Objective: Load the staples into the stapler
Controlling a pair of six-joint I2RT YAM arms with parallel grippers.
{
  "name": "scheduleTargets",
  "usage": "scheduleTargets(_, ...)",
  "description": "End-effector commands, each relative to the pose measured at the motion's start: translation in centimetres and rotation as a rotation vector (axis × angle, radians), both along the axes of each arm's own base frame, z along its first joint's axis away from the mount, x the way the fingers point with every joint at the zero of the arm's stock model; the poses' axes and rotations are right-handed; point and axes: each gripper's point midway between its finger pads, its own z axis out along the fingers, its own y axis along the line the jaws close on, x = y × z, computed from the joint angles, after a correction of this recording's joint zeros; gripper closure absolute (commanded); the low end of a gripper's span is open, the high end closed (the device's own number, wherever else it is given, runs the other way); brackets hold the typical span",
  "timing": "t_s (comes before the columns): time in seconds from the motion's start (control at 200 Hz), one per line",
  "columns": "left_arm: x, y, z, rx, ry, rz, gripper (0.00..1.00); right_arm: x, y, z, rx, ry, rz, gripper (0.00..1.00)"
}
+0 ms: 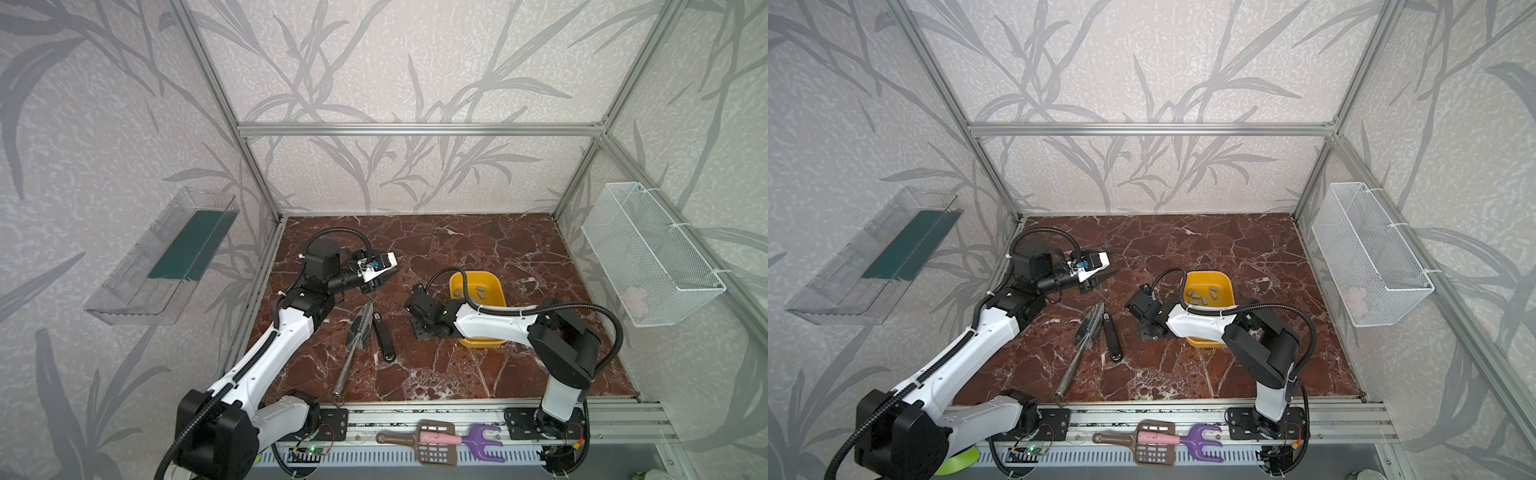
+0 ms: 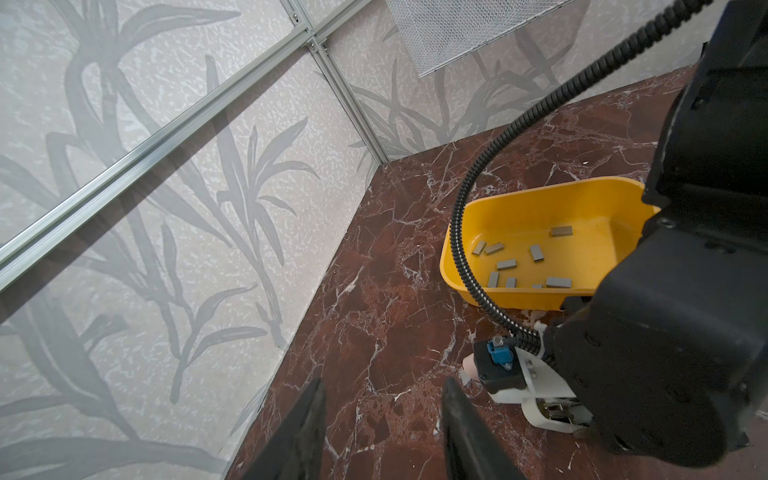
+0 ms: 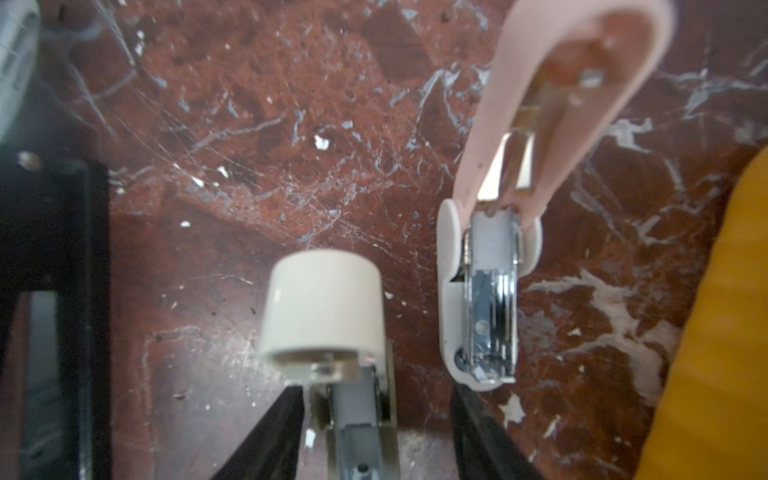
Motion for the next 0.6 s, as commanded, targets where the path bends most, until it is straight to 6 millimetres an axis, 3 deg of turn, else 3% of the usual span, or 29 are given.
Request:
scheduleTargets(0.0, -0.7, -0.5, 0.3, 0.022, 0.023, -0.068, 0.52, 0.1, -0.3, 2.6, 0.023, -0.067, 0.003, 0.37)
scheduleTargets(0.165, -1.6, -0.9, 0.1, 0.09, 0.048, -0.089, 0.49, 0.4, -1.4, 7.2, 0.075, -0.195, 0.019, 0.32)
scheduleTargets(0.325, -3.8, -1.4, -1.4, 0.379, 0.004, -0.079, 0.46, 1.2, -3.8, 10.6, 0.137, -0.366, 0.007, 0.24)
scheduleTargets(0.445, -5.5, -0.6, -6.2, 0.715, -0.006, -0.152, 0.47, 1.9, -6.4, 11.9, 0.186, -0.389, -0.06, 0.24)
scheduleTargets(0.53, -6.4, -0.2, -10.6, 0.953, -0.112, -0.222, 0.47, 2.3, -8.3, 12.7, 0.2, -0.428, -0.101, 0.24)
scheduleTargets(0.595, -7.3, 0.3, -12.8, 1.059, -0.153, -0.294, 0.48, 2.6, -9.5, 13.4, 0.213, -0.458, -0.127, 0.24)
